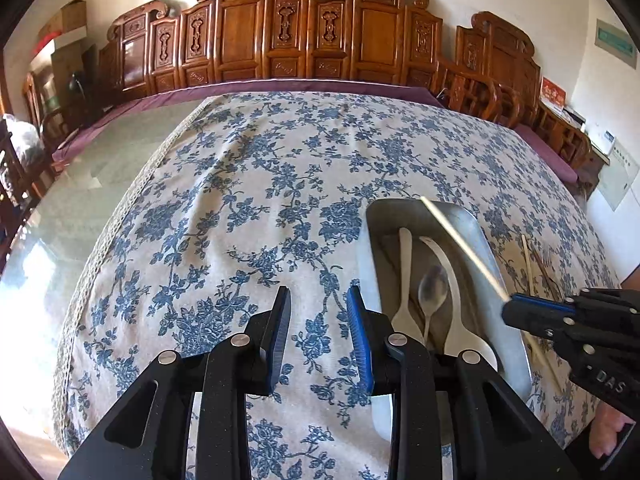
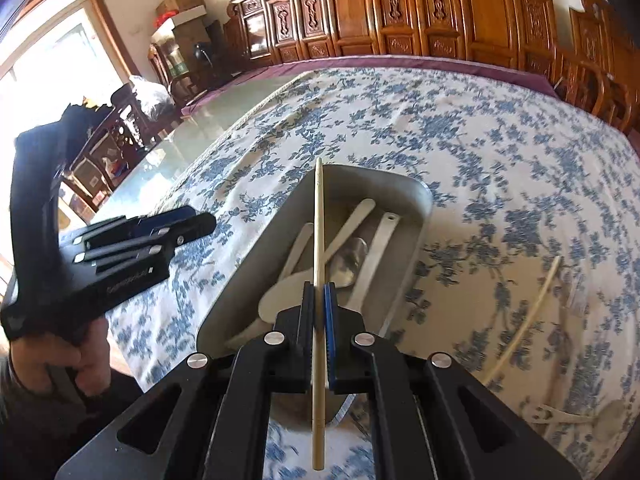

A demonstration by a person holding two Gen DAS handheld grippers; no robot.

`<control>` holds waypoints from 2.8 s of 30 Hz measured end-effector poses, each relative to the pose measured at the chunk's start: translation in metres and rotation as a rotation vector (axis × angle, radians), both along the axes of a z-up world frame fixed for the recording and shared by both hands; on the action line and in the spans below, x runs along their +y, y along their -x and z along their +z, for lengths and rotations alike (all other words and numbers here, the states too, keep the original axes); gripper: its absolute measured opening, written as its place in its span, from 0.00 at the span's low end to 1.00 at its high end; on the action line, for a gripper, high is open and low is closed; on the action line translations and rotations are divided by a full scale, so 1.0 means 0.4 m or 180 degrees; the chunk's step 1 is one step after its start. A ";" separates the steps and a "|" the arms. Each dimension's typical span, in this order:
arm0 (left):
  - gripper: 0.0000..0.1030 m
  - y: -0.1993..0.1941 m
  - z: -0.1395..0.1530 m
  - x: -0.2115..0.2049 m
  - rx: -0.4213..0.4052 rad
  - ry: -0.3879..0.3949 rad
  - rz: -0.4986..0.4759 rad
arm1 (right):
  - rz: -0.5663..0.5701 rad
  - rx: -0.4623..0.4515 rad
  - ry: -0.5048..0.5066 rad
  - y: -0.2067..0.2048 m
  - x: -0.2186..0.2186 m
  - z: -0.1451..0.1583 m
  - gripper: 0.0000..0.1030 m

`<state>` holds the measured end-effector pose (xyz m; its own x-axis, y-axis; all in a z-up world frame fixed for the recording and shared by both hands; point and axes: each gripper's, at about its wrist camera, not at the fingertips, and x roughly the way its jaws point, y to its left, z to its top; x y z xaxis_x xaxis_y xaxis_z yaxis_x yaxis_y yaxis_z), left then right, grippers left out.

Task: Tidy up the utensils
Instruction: 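Lower the metal spoon into the tray with the left gripper while the right gripper lowers the chopstick there, then grasp the smiley-handled metal spoon from the pile with the right gripper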

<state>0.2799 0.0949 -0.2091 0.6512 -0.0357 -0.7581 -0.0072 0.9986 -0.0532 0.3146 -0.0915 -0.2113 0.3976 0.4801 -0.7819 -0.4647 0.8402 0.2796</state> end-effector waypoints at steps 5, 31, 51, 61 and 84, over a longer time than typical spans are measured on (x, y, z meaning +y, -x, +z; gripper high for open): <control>0.26 0.002 0.001 0.008 -0.0028 -0.0007 0.0002 | -0.0098 0.0195 -0.0031 -0.042 0.026 -0.044 0.06; 0.26 0.019 0.029 -0.049 -0.0143 0.0031 -0.0144 | 0.0073 -0.0362 0.0215 0.035 -0.136 0.069 0.09; 0.40 0.049 0.042 -0.288 -0.0208 0.0049 -0.0758 | -0.0343 -0.0195 0.1018 0.042 -0.557 -0.007 0.15; 0.40 0.058 0.030 -0.351 -0.0189 0.0080 -0.0926 | -0.0112 0.0164 0.1107 0.019 -0.576 -0.107 0.38; 0.40 0.067 0.030 -0.369 -0.0209 0.0062 -0.0965 | 0.0081 0.0141 0.1548 -0.020 -0.601 -0.134 0.50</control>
<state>0.2533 -0.0526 -0.1970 0.6561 -0.2499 -0.7121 0.2950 0.9534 -0.0628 0.3228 -0.3317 -0.2648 0.3516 0.0642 -0.9339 -0.4834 0.8668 -0.1224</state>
